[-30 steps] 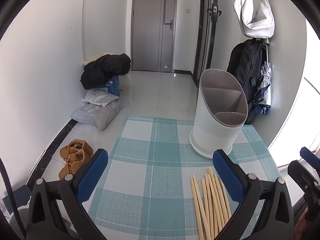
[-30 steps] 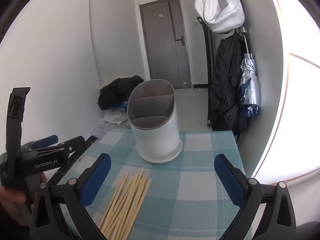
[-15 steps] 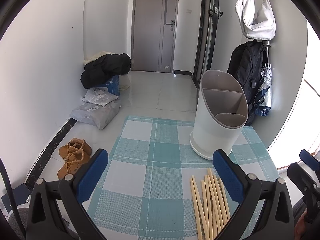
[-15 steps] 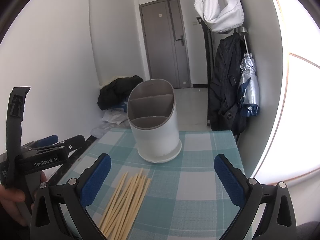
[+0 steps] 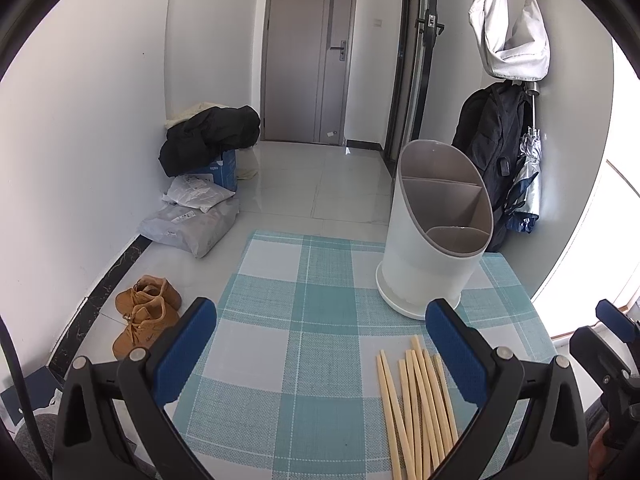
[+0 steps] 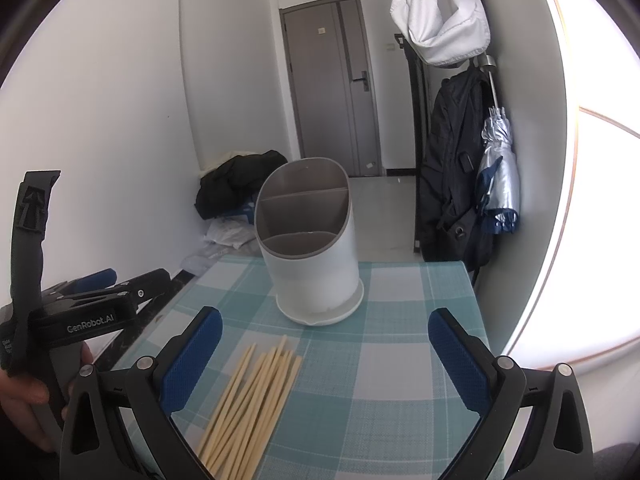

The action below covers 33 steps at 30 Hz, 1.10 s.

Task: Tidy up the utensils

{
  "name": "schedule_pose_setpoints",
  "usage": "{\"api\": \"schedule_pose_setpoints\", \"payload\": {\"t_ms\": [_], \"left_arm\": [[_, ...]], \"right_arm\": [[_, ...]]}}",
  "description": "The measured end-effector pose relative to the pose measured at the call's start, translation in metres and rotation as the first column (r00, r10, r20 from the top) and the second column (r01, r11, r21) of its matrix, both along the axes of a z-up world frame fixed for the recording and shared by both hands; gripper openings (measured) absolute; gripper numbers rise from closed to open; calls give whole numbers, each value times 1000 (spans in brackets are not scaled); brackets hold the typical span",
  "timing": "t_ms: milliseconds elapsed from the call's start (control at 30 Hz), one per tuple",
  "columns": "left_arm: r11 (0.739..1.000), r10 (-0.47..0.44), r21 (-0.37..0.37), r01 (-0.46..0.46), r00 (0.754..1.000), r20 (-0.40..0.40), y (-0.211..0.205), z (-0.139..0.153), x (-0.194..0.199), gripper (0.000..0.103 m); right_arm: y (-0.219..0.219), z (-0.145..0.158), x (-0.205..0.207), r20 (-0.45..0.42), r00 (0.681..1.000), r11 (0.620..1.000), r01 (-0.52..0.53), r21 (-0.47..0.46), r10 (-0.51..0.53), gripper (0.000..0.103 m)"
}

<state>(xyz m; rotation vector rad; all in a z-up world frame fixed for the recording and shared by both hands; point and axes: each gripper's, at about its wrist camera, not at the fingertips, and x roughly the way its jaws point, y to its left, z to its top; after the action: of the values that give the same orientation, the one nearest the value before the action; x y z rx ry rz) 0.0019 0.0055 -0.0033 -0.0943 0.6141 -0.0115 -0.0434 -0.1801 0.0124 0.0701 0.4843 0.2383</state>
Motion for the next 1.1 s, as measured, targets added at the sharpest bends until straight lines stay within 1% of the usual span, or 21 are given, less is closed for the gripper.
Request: {"api": "schedule_pose_setpoints", "payload": {"t_ms": [667,900,967,1033,1100], "left_arm": [[1000,9,-11,-9,1000,-4,2,1,-1,102],[1000,8,-17,-8,1000,-11,2,1,1,102],[1000,9,-16,-9,1000,-17,2,1,3,102],[1000,16,-16,-16,1000,-20,4,2,6,102],[999,42,-28,-43,999,-27,11,3,11,102]], "right_arm": [[1,-1,0,-4,1000,1000,6,-11,-6,103],[3,-3,0,-14,1000,1000,-22,-2,22,103],[4,-5,3,-37,999,1000,-28,-7,28,103],[7,-13,12,-114,991,998,-69,16,70,103],[11,-21,21,-194,975,994,-103,21,105,96]]}}
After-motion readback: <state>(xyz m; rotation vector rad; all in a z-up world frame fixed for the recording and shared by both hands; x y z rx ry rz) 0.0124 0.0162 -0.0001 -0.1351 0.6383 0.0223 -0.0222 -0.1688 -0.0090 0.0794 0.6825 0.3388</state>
